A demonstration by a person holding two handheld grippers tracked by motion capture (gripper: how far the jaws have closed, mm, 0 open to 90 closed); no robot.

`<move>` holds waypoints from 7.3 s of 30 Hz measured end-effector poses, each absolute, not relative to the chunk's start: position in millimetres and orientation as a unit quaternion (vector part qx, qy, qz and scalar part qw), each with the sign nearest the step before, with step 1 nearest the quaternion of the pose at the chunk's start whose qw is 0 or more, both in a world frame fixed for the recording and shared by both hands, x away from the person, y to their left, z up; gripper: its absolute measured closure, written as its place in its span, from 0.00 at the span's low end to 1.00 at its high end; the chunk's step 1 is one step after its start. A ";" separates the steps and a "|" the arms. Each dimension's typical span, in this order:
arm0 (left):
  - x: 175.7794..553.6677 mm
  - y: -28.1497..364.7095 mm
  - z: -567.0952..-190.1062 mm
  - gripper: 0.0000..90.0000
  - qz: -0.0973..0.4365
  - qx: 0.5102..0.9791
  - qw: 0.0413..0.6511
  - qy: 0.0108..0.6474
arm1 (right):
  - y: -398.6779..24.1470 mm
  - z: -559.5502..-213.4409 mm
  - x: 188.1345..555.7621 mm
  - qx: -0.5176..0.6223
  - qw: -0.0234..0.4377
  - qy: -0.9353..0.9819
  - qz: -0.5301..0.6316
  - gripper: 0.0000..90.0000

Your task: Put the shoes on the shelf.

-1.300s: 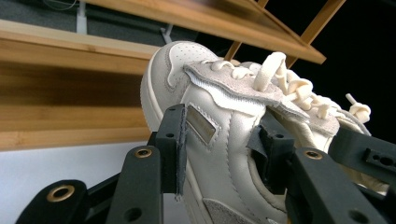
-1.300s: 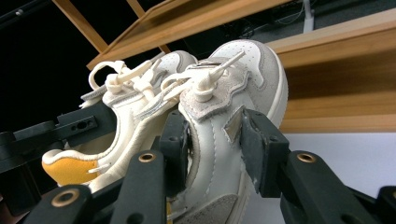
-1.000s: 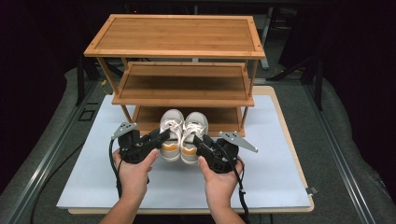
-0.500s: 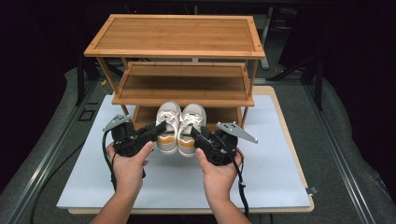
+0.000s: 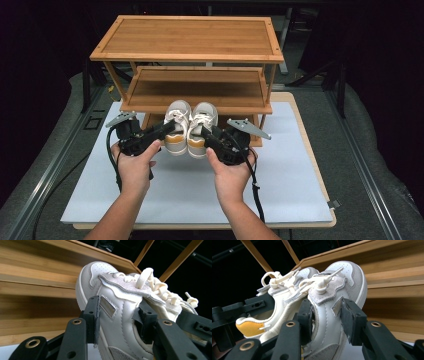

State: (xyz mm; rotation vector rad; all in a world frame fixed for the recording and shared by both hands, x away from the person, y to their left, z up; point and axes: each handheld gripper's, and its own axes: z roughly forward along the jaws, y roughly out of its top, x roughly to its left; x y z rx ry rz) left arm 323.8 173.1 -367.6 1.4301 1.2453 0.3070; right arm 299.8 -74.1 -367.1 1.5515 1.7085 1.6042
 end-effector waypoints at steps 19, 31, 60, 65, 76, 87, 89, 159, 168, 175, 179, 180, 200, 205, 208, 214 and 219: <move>357.7 170.9 -359.1 0.67 0.122 0.608 0.576 0.532 | -77.3 -354.3 333.7 0.534 0.176 0.612 0.556 0.69; 376.6 168.3 -356.5 0.67 0.131 0.609 0.572 0.533 | -75.7 -351.4 350.3 0.535 0.182 0.615 0.549 0.69; 419.9 161.0 -357.2 0.67 0.129 0.621 0.550 0.543 | -81.3 -358.0 395.0 0.549 0.171 0.615 0.540 0.69; 424.4 160.4 -358.6 0.67 0.126 0.623 0.545 0.547 | -81.3 -359.0 401.6 0.550 0.170 0.613 0.541 0.69; 435.3 159.2 -359.4 0.67 0.122 0.633 0.534 0.547 | -85.1 -358.5 415.0 0.559 0.166 0.616 0.531 0.70; 441.8 158.9 -356.4 0.67 0.125 0.644 0.522 0.546 | -85.4 -356.5 425.9 0.563 0.172 0.609 0.531 0.72; 441.8 158.1 -356.3 0.67 0.125 0.640 0.521 0.550 | -82.9 -356.4 427.0 0.568 0.177 0.604 0.531 0.72; 420.3 187.4 -335.1 0.56 0.121 0.625 0.566 0.523 | -97.4 -332.8 403.1 0.546 0.216 0.610 0.531 0.66; 419.2 196.5 -351.5 0.78 0.115 0.629 0.560 0.527 | -112.4 -349.2 405.4 0.563 0.191 0.609 0.525 0.85; 422.1 192.3 -365.8 0.93 0.110 0.639 0.548 0.528 | -112.2 -359.2 408.3 0.560 0.176 0.612 0.531 0.97; 422.6 190.0 -369.3 0.99 0.104 0.640 0.551 0.526 | -112.9 -364.4 409.6 0.560 0.165 0.613 0.532 1.00; 423.4 189.6 -370.1 0.99 0.101 0.640 0.552 0.525 | -112.4 -365.8 409.9 0.561 0.161 0.615 0.531 1.00; 429.9 177.1 -370.9 1.00 0.114 0.649 0.540 0.523 | -101.4 -368.8 414.3 0.557 0.145 0.620 0.534 1.00; 436.2 175.5 -370.1 1.00 0.115 0.647 0.540 0.526 | -101.8 -367.1 420.6 0.553 0.146 0.626 0.529 1.00; 441.4 175.3 -370.7 1.00 0.113 0.647 0.539 0.528 | -102.4 -366.8 425.9 0.557 0.149 0.626 0.525 1.00; 452.7 174.3 -371.8 1.00 0.113 0.646 0.541 0.527 | -105.7 -368.4 438.0 0.554 0.138 0.625 0.533 1.00; 458.0 172.7 -371.0 1.00 0.114 0.651 0.536 0.525 | -107.5 -369.8 446.5 0.562 0.134 0.617 0.535 1.00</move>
